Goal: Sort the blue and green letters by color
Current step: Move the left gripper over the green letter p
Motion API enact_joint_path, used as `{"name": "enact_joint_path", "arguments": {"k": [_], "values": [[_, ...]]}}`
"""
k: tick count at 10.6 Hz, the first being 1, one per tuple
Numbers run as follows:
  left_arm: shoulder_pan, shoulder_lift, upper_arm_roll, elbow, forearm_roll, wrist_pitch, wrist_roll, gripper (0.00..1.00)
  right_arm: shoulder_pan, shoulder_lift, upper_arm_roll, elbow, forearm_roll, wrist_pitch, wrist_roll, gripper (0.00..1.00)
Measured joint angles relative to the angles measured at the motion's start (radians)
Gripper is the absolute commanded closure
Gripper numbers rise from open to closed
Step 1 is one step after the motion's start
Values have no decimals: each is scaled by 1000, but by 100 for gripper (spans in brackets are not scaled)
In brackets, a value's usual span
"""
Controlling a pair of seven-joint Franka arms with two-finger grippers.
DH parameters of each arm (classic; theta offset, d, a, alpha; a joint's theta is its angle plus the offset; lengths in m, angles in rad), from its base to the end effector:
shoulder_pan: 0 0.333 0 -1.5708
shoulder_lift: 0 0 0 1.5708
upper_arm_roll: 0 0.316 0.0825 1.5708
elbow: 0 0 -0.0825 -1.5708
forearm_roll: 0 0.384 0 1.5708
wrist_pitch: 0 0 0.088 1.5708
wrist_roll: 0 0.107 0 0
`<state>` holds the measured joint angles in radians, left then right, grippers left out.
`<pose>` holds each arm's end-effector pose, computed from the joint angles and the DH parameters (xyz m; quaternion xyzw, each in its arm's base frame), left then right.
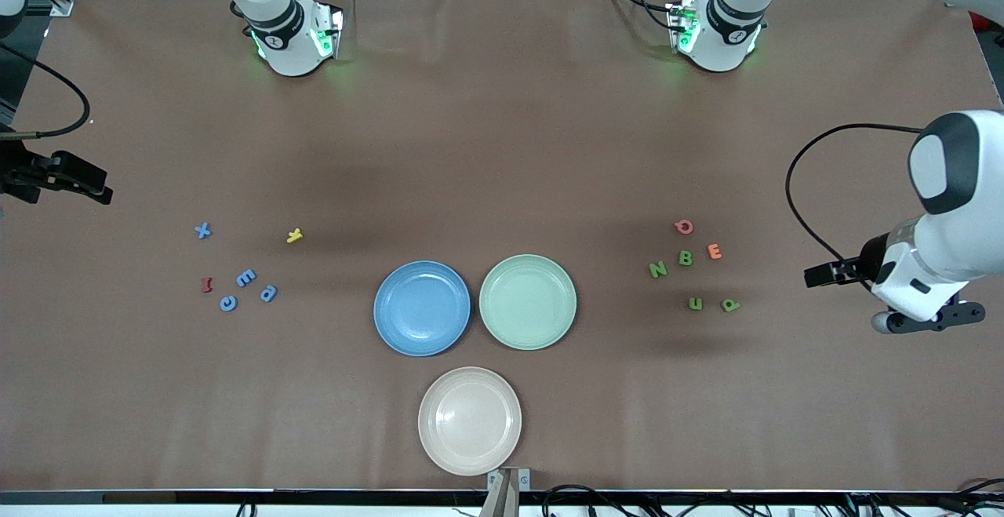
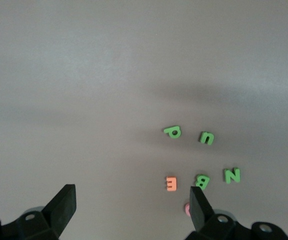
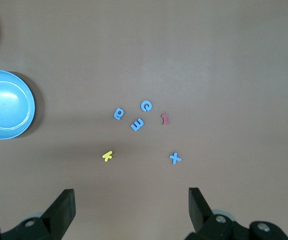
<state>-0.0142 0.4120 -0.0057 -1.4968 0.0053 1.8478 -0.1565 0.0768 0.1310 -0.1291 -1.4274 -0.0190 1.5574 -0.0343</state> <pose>0.6730 -0.0124 0.4279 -0.9972 -0.0676 0.0303 0.0041 0.5930 -0.0277 0.6163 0.9998 -0.0086 -0.0007 0.0179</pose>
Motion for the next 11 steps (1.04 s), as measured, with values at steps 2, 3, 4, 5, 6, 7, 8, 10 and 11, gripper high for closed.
{"name": "enact_joint_path", "arguments": {"k": [2, 3, 4, 5, 6, 7, 8, 10, 11], "values": [[-17, 38, -1, -1, 0, 34, -15, 0, 0, 0, 0, 0, 0, 0, 0, 0], [-25, 57, -2, -4, 0, 64, -21, 0, 0, 0, 0, 0, 0, 0, 0, 0], [-30, 74, -2, -16, 0, 105, -24, 0, 0, 0, 0, 0, 0, 0, 0, 0], [-38, 88, -3, -35, 0, 149, -25, 0, 0, 0, 0, 0, 0, 0, 0, 0], [-48, 99, -4, -49, 0, 168, -25, 0, 0, 0, 0, 0, 0, 0, 0, 0], [-57, 106, -5, -56, 0, 172, -25, 0, 0, 0, 0, 0, 0, 0, 0, 0], [-66, 112, -5, -58, 0, 172, -25, 0, 0, 0, 0, 0, 0, 0, 0, 0], [-81, 129, -5, -61, 0, 172, -25, 0, 0, 0, 0, 0, 0, 0, 0, 0], [-83, 137, -5, -61, 0, 176, -25, 0, 0, 0, 0, 0, 0, 0, 0, 0]]}}
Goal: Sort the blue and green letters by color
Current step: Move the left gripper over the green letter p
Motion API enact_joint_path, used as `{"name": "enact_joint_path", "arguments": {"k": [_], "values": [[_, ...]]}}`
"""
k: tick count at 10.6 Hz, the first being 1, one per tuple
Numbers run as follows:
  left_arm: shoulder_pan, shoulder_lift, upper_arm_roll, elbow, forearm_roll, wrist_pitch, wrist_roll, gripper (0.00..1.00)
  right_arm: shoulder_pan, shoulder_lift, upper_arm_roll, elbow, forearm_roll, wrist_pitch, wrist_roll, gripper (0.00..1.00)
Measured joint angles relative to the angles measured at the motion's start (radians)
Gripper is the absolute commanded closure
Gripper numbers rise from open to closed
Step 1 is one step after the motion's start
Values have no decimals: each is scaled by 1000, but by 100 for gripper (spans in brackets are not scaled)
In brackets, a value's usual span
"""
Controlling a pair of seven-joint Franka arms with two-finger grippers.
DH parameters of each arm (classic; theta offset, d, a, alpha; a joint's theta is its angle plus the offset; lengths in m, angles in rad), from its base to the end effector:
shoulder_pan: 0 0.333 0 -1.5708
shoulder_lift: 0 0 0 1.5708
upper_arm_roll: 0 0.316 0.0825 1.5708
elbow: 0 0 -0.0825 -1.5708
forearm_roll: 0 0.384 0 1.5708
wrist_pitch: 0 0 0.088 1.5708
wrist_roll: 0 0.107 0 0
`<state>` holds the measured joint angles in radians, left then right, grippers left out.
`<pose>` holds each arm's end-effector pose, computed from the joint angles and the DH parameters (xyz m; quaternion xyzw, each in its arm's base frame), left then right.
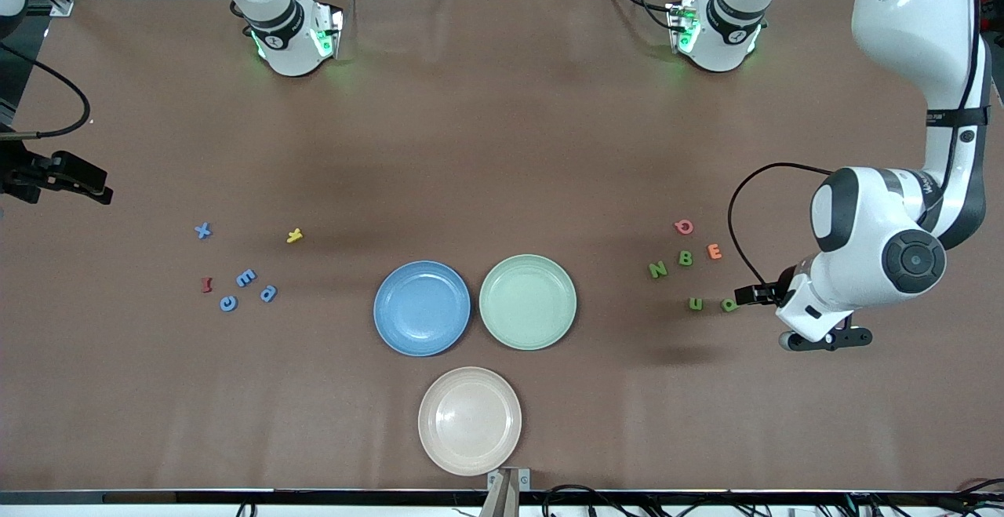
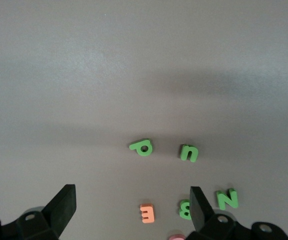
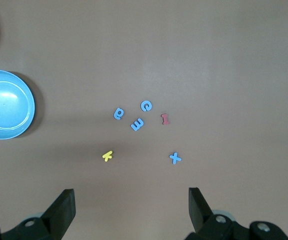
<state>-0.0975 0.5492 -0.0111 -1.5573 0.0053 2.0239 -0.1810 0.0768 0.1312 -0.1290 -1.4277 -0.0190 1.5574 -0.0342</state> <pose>0.6826 -0.0731 0.3205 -0.9985 -0.0356 0.0409 0.0054 0.5930 -0.0276 0.6161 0.9998 -0.0086 -0.0010 0.0179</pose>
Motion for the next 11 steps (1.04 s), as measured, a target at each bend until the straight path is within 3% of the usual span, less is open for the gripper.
{"name": "enact_joint_path", "arguments": {"k": [7, 11], "values": [[0, 45, 0, -1, 25, 71, 103, 0, 0, 0, 0, 0, 0, 0, 0, 0], [6, 109, 5, -4, 25, 109, 61, 0, 0, 0, 0, 0, 0, 0, 0, 0]]}}
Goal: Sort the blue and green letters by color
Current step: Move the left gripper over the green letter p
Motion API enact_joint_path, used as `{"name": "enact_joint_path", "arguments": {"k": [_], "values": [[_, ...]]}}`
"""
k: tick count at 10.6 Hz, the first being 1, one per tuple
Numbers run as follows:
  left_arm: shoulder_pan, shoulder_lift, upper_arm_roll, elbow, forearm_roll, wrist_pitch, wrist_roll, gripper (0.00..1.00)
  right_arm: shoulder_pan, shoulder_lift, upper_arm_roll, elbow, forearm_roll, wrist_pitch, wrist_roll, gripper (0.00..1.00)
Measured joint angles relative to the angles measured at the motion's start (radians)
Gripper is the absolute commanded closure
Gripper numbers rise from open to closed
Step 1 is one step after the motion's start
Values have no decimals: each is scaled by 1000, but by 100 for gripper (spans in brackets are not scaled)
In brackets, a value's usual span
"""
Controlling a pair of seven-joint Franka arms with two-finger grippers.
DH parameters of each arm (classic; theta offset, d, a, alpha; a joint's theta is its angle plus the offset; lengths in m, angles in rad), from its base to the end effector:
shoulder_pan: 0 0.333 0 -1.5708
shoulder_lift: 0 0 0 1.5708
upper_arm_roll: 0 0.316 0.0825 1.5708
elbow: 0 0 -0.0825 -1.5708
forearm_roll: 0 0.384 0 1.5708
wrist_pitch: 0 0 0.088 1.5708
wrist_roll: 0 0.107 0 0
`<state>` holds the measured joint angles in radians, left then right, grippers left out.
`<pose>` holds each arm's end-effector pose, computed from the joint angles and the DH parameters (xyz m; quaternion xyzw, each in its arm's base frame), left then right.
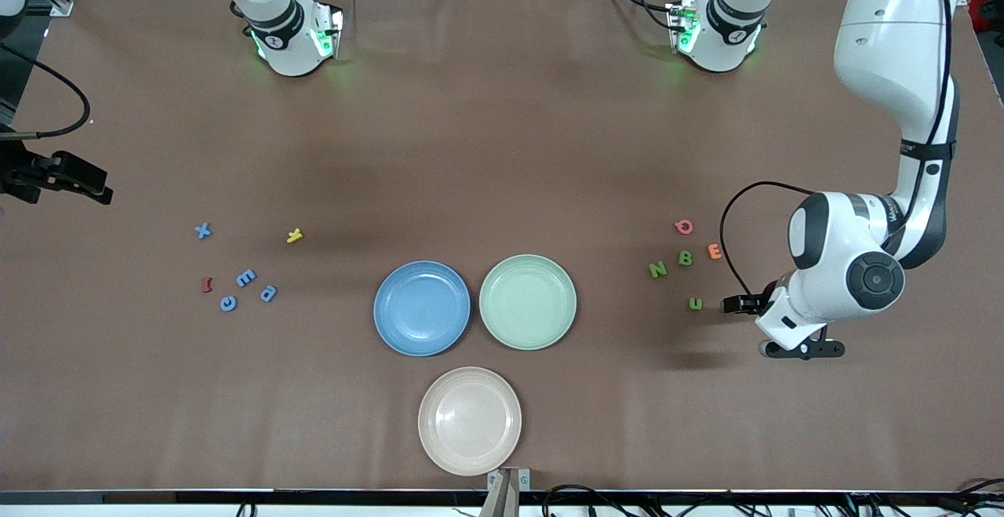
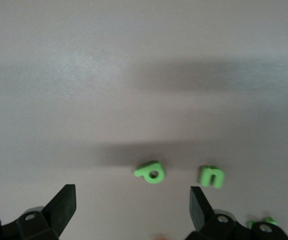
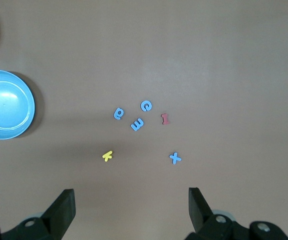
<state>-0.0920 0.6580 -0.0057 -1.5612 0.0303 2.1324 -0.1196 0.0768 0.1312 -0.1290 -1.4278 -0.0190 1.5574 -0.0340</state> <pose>0.6897 -0.0657 0.2522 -0.9990 -0.0028 0.0420 0.0153 0.5930 -0.0276 0.6160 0.9998 -0.0087 -0.0010 0.0179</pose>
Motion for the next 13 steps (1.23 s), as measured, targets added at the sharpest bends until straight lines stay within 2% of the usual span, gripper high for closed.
{"name": "enact_joint_path", "arguments": {"k": [3, 10, 11, 13], "values": [[48, 19, 2, 0, 22, 28, 69, 0, 0, 0, 0, 0, 0, 0, 0, 0], [53, 17, -1, 13, 28, 36, 324, 0, 0, 0, 0, 0, 0, 0, 0, 0], [49, 17, -9, 13, 30, 45, 379, 0, 0, 0, 0, 0, 0, 0, 0, 0], [16, 17, -23, 13, 46, 74, 622, 0, 0, 0, 0, 0, 0, 0, 0, 0]]}}
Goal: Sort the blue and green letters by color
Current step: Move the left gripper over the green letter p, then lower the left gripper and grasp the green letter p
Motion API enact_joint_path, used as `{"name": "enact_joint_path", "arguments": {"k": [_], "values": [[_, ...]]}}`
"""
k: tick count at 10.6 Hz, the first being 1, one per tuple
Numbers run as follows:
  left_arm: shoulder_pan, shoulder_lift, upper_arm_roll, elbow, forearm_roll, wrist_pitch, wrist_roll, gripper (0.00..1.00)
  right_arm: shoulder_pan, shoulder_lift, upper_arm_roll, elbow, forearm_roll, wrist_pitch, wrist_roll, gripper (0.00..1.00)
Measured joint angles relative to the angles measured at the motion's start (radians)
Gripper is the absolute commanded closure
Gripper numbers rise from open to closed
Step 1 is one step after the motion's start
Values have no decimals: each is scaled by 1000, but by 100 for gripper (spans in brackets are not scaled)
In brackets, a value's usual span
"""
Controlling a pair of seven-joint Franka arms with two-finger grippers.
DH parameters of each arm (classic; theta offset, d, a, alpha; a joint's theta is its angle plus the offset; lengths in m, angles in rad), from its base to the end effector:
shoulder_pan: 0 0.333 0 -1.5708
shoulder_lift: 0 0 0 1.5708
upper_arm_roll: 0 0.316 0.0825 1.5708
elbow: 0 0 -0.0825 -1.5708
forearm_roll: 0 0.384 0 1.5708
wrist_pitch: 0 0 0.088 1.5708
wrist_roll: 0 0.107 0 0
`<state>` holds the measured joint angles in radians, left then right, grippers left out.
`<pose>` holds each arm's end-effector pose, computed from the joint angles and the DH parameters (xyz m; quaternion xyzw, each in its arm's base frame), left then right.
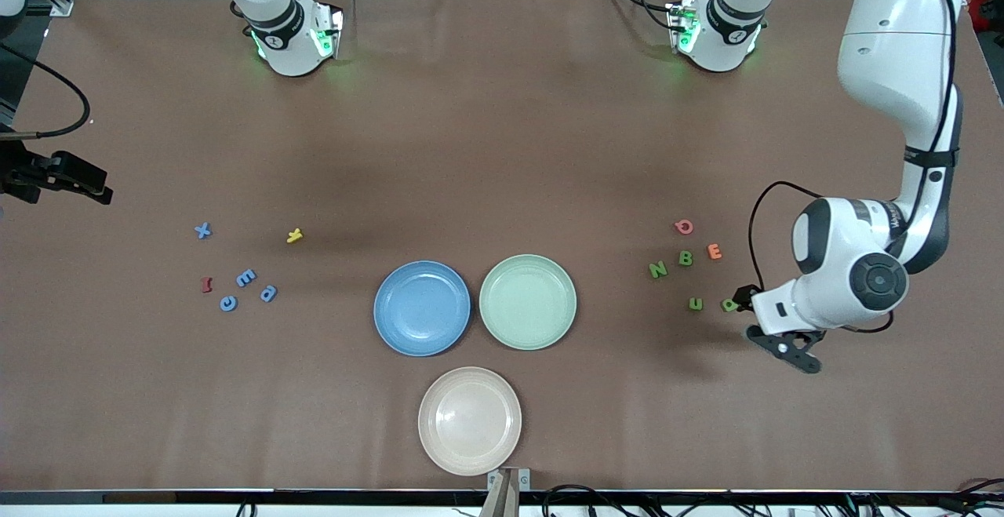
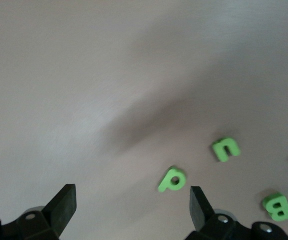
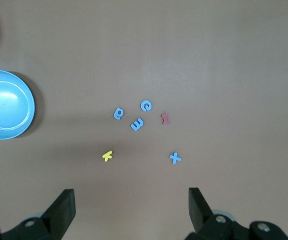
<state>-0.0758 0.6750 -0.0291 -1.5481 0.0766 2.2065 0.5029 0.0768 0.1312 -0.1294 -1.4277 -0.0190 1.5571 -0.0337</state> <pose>0.7001 -0.0681 0.2524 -0.9478 0.3181 0.0121 0.0195 0.5930 -0.0278 0.6161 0.9998 -0.0090 -0.0011 0.0179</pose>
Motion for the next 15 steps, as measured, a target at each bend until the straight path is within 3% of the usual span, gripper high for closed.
{"name": "enact_joint_path", "arguments": {"k": [6, 10, 15], "values": [[-14, 15, -2, -19, 1, 69, 402, 0, 0, 0, 0, 0, 0, 0, 0, 0], [-3, 23, -9, -148, 1, 188, 418, 0, 0, 0, 0, 0, 0, 0, 0, 0], [28, 23, -11, -198, 1, 196, 421, 0, 0, 0, 0, 0, 0, 0, 0, 0]]}}
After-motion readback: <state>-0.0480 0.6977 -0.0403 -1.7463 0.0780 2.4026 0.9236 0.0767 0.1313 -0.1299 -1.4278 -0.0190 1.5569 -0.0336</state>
